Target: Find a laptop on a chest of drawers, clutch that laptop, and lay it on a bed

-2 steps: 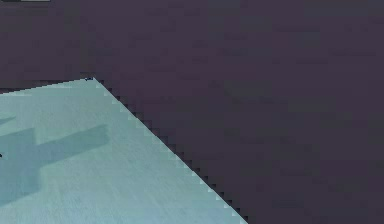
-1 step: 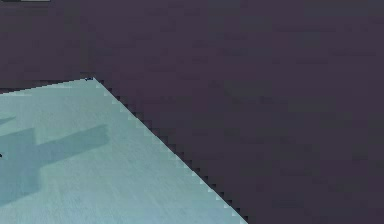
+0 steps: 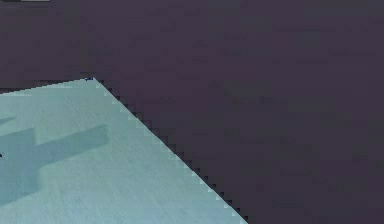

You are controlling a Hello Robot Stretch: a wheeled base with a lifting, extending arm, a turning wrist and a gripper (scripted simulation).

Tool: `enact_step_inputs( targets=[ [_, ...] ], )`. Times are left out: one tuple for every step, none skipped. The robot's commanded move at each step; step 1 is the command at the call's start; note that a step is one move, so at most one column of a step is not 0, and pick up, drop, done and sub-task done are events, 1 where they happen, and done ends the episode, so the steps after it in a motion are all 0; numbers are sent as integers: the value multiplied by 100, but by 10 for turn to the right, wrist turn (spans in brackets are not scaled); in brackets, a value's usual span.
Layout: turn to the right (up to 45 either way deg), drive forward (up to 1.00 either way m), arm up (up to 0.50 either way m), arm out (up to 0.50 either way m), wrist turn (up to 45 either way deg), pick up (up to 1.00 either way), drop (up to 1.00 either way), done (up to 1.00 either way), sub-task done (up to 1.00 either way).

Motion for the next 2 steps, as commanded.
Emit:
enact_step_inputs(
  targets=[
    [0, 0, 0, 42, 0, 0, 0, 0, 0],
    [0, 0, 0, 0, 450, 0, 0, 0, 0]
  ],
)
